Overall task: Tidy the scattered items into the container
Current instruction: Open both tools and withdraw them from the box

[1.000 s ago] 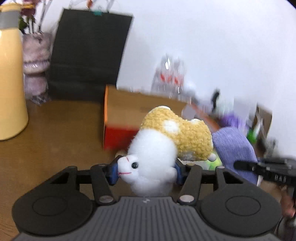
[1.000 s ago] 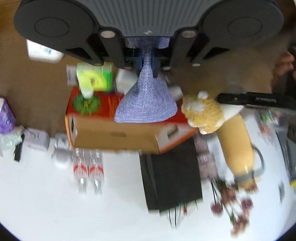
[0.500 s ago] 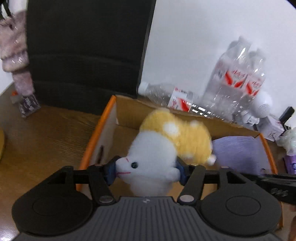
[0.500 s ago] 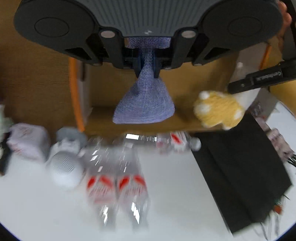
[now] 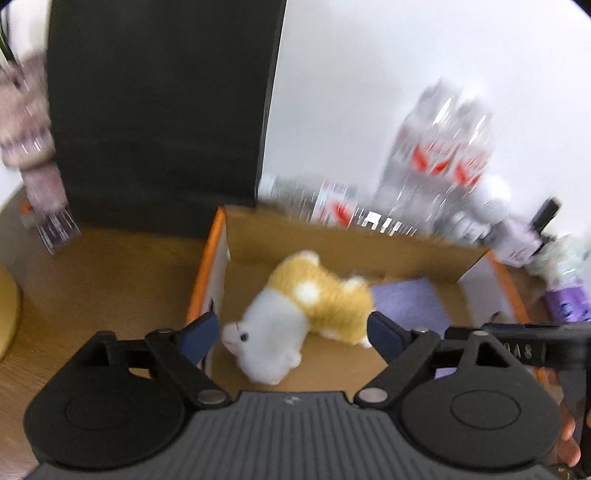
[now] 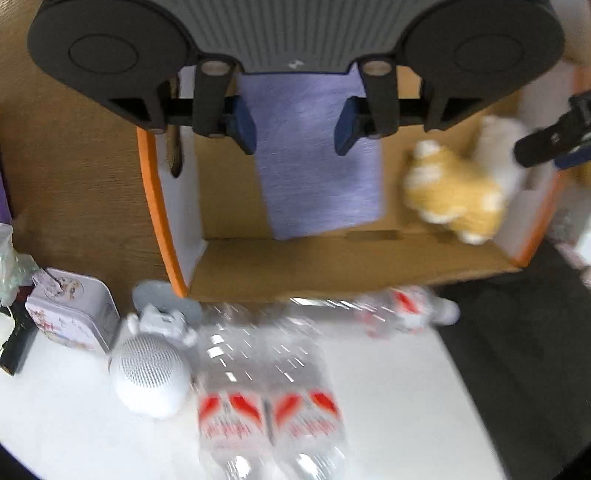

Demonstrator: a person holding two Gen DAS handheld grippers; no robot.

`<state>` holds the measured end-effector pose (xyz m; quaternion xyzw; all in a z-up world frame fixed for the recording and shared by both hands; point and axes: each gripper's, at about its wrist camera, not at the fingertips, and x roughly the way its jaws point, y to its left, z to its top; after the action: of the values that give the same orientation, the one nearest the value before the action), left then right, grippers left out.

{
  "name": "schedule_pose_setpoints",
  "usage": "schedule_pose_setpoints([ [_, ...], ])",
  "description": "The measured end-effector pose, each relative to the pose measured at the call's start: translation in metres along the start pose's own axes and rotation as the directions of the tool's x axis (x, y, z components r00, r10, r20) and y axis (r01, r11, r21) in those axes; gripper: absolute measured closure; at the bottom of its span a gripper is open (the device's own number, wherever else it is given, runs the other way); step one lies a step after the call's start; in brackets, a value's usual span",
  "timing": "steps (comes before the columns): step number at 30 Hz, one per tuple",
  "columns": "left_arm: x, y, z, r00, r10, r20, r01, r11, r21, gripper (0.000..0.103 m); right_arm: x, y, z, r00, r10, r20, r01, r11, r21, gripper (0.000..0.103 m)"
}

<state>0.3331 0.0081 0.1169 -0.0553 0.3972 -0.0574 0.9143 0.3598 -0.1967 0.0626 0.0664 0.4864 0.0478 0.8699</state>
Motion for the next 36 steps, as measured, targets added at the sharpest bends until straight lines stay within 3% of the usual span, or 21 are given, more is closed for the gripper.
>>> schedule_pose_setpoints([
  [2,-0.039,0.005,-0.009,0.999,0.000,0.054,0.000,1.000,0.004,0.005,-0.035,0.007,-0.011,0.998,0.018,0.064,-0.015,0.999,-0.040,0.038],
  [5,-0.103,0.017,-0.056,0.987,-0.005,0.162,0.003,1.000,0.013,0.000,-0.097,0.009,-0.050,0.981,0.035,0.192,-0.023,0.998,-0.065,0.025],
  [7,-0.137,0.022,-0.112,0.978,-0.020,0.208,0.011,0.999,0.042,0.000,-0.136,0.005,-0.095,0.953,0.086,0.289,-0.064,0.994,-0.084,0.011],
  [9,-0.150,0.021,-0.161,0.980,0.003,0.198,-0.018,0.997,0.072,0.000,-0.166,0.015,-0.157,0.920,0.142,0.366,-0.101,0.986,-0.131,0.008],
  [11,-0.160,0.012,-0.214,0.980,0.028,0.197,-0.051,0.993,0.111,0.000,-0.179,0.024,-0.219,0.902,0.174,0.394,-0.108,0.977,-0.183,0.004],
  [13,-0.164,0.004,-0.263,0.976,0.041,0.215,-0.067,0.991,0.116,0.000,-0.179,0.027,-0.270,0.900,0.184,0.395,-0.105,0.971,-0.213,0.004],
  [16,-0.157,-0.001,-0.302,0.989,0.043,0.142,-0.052,0.997,0.063,0.000,-0.163,0.032,-0.321,0.933,0.102,0.345,-0.025,0.975,-0.219,0.004],
  [18,-0.149,0.002,-0.309,0.994,0.018,0.106,-0.023,0.999,0.046,0.000,-0.155,0.035,-0.336,0.945,0.072,0.320,0.006,0.972,-0.236,0.004],
  [20,-0.143,-0.001,-0.312,0.995,0.059,0.083,-0.063,0.997,0.045,0.000,-0.150,0.037,-0.345,0.946,0.089,0.313,-0.009,0.968,-0.250,0.004],
  [26,-0.135,-0.012,-0.319,0.984,0.125,0.125,-0.138,0.986,0.097,0.000,-0.132,0.035,-0.350,0.947,0.064,0.315,0.010,0.974,-0.227,0.004],
  [32,-0.133,-0.011,-0.321,0.984,0.118,0.130,-0.130,0.987,0.090,0.000,-0.130,0.026,-0.356,0.949,0.075,0.306,-0.016,0.981,-0.192,0.000],
  [36,-0.134,-0.011,-0.323,0.985,0.117,0.129,-0.129,0.987,0.091,0.000,-0.127,0.033,-0.357,0.954,0.044,0.298,0.022,0.977,-0.214,0.000],
])
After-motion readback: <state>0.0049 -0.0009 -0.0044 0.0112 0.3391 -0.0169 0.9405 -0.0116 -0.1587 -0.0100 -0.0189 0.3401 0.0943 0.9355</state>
